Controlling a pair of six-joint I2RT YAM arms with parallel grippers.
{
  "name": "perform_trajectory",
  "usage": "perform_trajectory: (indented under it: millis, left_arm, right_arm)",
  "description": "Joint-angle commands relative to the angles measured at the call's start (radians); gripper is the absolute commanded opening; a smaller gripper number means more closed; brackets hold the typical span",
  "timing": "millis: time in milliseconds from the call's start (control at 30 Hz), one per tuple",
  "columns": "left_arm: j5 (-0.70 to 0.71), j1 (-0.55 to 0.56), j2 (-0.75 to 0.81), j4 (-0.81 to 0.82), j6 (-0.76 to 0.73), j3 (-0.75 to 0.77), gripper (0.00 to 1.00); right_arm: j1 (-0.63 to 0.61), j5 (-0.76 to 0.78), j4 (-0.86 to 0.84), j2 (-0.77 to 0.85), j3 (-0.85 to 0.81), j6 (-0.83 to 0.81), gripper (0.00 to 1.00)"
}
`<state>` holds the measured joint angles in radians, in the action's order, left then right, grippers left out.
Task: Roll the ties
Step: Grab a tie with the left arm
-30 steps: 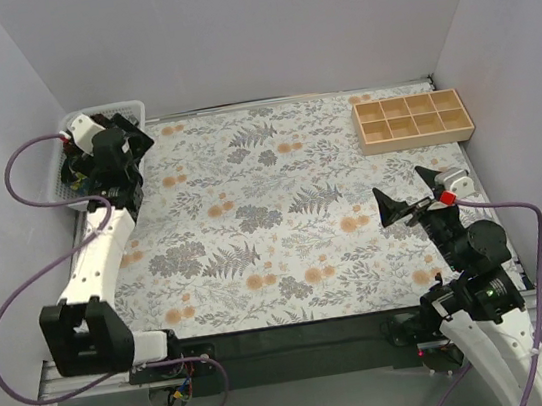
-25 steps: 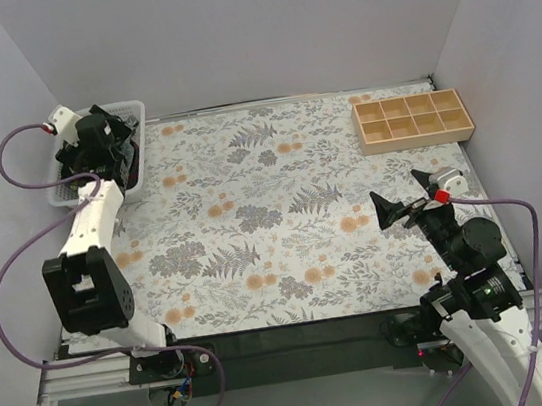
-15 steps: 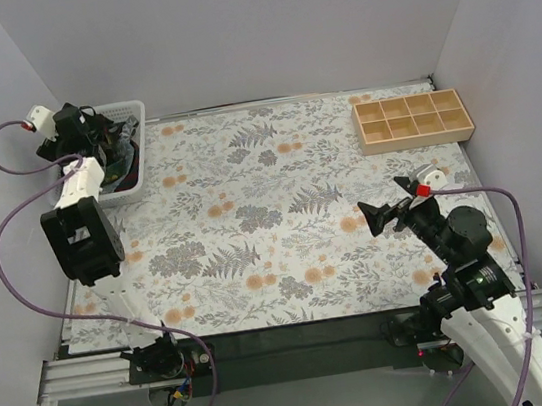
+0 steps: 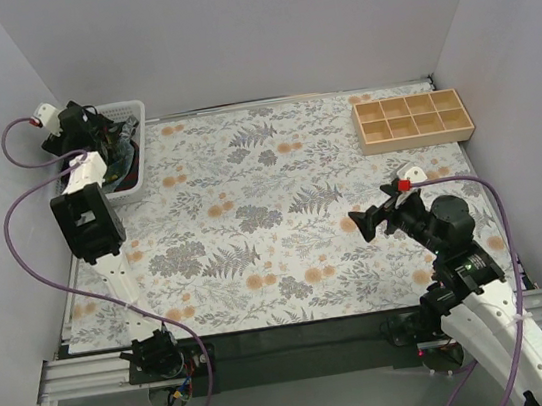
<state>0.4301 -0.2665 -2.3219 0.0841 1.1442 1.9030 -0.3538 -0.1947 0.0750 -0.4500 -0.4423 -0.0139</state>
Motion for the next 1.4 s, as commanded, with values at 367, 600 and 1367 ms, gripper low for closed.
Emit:
perform_trajectory:
  millis: [367,600,1367]
  left_arm:
    - [-0.022,-0.005,-0.073,0.066,-0.018,0.039,0.70]
    - [-0.028,-0.005,-0.054,0.066,-0.057,0.030,0.25]
    - [-0.204,-0.005,0.314,0.019,-0.077,-0.070,0.00]
  right_arm:
    - [-0.005,-0.025,-0.017,-0.042,0.008,0.005,0.98]
    - [-0.005,-0.022,-0.015,-0.042,0.008,0.006,0.98]
    - [-0.005,-0.017,-0.017,0.002,0.001,0.008,0.98]
